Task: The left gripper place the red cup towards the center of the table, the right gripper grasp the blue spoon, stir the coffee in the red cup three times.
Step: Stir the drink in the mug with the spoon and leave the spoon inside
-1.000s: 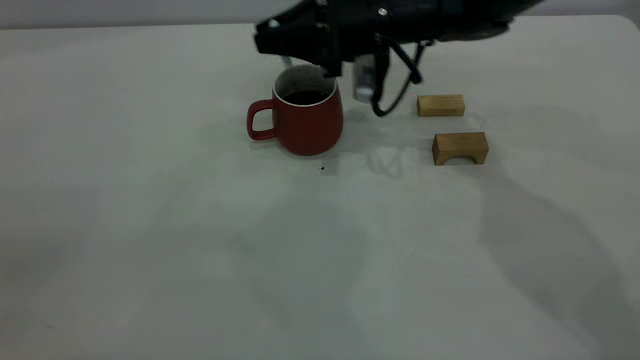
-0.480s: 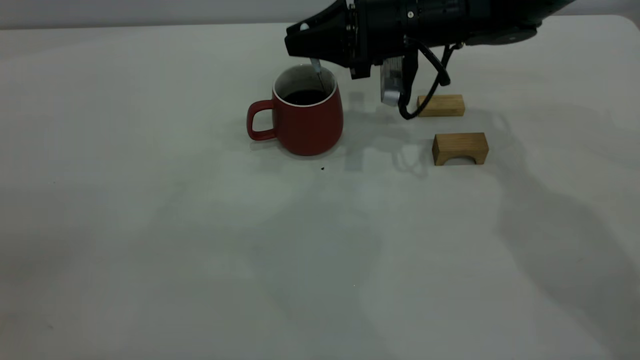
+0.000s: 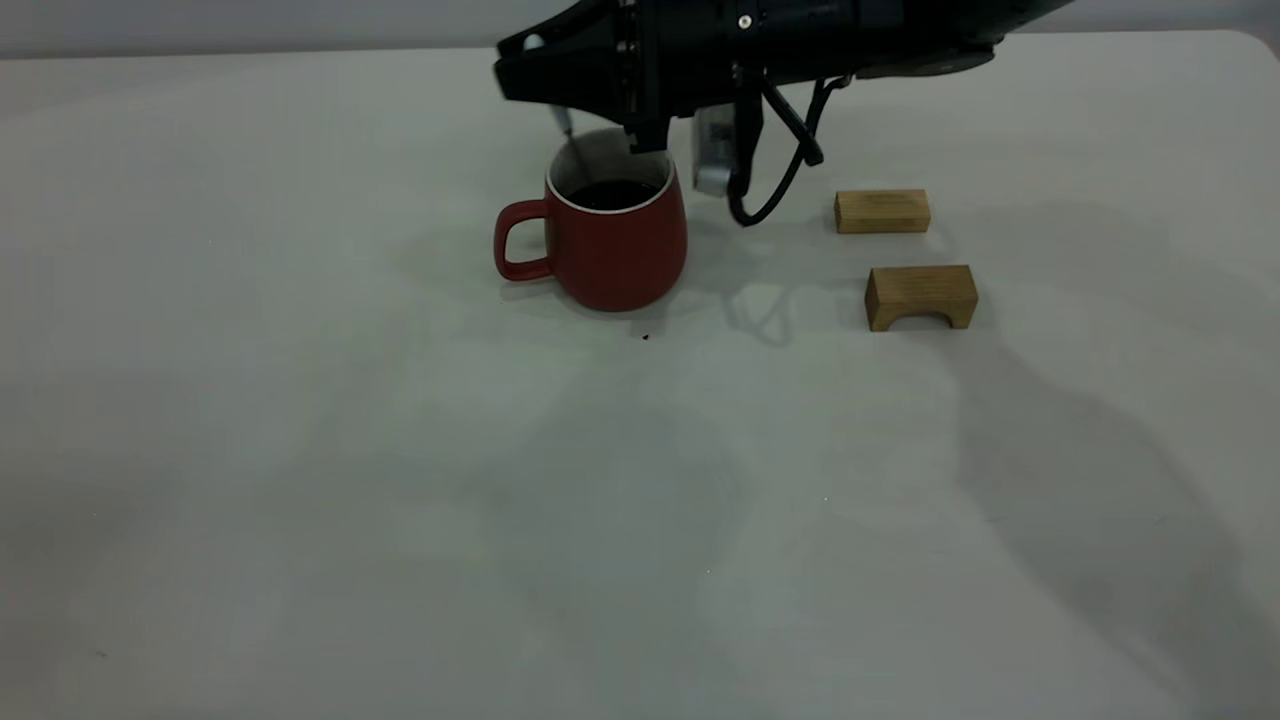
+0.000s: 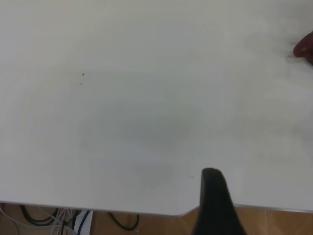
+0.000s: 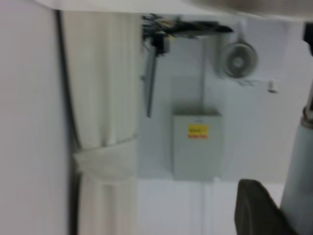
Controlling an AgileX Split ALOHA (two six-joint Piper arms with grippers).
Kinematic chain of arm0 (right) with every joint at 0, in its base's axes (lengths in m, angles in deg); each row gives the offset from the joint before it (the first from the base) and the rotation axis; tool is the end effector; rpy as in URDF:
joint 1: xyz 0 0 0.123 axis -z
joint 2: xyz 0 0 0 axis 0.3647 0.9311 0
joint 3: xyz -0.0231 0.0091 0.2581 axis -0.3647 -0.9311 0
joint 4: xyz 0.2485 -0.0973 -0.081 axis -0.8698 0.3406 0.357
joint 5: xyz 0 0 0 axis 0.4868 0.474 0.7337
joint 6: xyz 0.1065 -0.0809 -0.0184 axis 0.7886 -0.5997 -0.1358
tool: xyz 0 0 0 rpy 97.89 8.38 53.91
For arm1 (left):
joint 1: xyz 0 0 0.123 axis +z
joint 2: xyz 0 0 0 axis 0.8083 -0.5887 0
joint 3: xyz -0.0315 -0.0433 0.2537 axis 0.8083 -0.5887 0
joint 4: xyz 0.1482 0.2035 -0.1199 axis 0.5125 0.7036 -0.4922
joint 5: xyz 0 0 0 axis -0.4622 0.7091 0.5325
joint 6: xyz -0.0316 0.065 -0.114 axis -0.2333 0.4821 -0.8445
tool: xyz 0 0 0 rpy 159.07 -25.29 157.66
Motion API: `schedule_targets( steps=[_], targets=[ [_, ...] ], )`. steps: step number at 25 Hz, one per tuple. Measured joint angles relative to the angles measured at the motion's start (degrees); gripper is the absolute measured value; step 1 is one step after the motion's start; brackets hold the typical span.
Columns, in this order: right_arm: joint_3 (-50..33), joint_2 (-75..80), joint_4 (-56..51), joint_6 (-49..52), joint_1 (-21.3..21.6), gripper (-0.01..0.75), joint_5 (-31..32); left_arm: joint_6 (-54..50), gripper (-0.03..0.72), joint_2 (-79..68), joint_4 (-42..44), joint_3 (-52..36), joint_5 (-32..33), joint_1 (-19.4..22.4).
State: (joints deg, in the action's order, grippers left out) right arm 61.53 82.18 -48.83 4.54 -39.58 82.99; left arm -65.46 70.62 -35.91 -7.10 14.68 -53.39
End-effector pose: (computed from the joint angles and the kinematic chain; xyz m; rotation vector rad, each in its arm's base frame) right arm 0.4706 0.2790 -0.0115 -1.3805 -1.4058 -1.3375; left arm 0.0778 0.0046 0.2586 -0.1311 2.1110 -0.0228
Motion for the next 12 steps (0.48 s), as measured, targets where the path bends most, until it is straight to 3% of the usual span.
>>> schedule_targets(
  steps=[3, 12],
  targets=[
    [0.45, 0.00, -0.10, 0.17, 1.49, 0.133, -2.33, 0.00, 0.551, 0.00, 0.00, 0.00, 0.00, 0.00],
    [0.45, 0.00, 4.80, -0.54, 2.04, 0.143, 2.04, 0.00, 0.551, 0.00, 0.00, 0.00, 0.00, 0.00]
  ],
)
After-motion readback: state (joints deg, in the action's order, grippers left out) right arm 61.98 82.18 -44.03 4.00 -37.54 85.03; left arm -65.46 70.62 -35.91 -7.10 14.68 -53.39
